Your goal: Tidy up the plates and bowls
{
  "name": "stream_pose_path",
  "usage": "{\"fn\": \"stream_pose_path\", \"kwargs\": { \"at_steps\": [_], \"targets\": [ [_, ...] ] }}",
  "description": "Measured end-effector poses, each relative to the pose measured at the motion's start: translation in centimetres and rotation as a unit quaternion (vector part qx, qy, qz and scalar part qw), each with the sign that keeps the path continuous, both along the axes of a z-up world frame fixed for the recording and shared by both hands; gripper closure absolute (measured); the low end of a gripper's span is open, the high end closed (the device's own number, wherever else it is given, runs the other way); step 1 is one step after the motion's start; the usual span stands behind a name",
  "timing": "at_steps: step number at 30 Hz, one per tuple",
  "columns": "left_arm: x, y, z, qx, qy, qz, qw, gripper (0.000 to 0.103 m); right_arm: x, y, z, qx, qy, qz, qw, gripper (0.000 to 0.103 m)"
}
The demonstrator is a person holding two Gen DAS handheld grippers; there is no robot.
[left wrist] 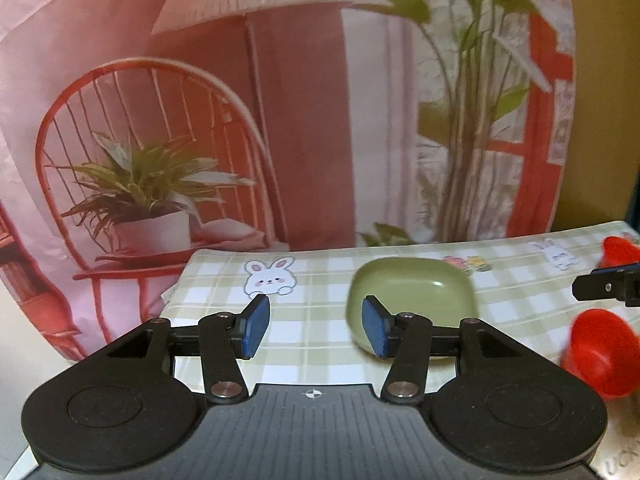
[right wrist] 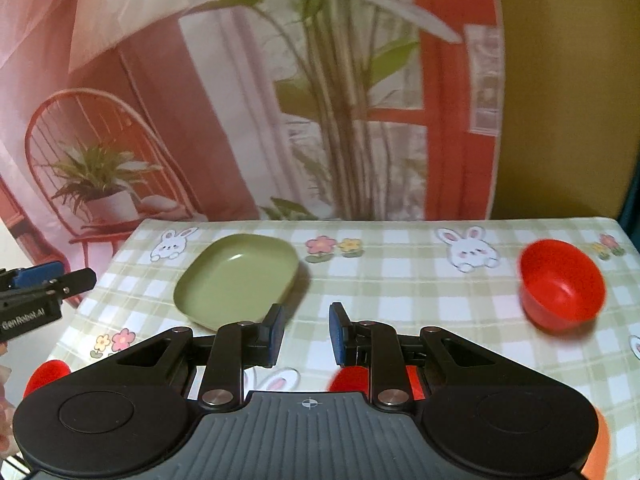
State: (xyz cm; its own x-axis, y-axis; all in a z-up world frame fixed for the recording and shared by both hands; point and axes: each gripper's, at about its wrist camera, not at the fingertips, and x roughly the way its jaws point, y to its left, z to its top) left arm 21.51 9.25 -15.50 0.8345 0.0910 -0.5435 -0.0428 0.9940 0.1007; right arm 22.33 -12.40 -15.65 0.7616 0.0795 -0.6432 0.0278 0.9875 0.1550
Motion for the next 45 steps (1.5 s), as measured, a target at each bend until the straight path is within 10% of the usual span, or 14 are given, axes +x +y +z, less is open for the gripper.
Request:
{"fn": "stream_pose_path", "kwargs": {
  "at_steps": [18, 33, 40, 45],
  "targets": [
    [10.0, 4.1, -6.9, -0.113, 0.146, 0.006, 0.9827, 0.049, 14.2, 3.3, -4.1, 0.031, 0.085, -0.003, 0.996, 0.076],
    [12.1, 5.1, -8.4, -0.183, 0.148, 0.012, 0.9718, 0.051, 17.5, 1.6, -8.7, 0.066, 0.143, -0.045, 0.986, 0.08],
    [12.3, 4.3, -9.1, -0.19, 0.152, -0.011, 0.9699, 0.09, 17.6, 1.9, -8.8, 0.066, 0.144, -0.043, 0.986, 0.092],
    [11.5, 2.5, -8.7, -0.148, 0.147, -0.026, 0.9777, 0.097, 17.5, 1.6, -9.0, 0.07, 0.146, -0.049, 0.986, 0.098]
  ]
}}
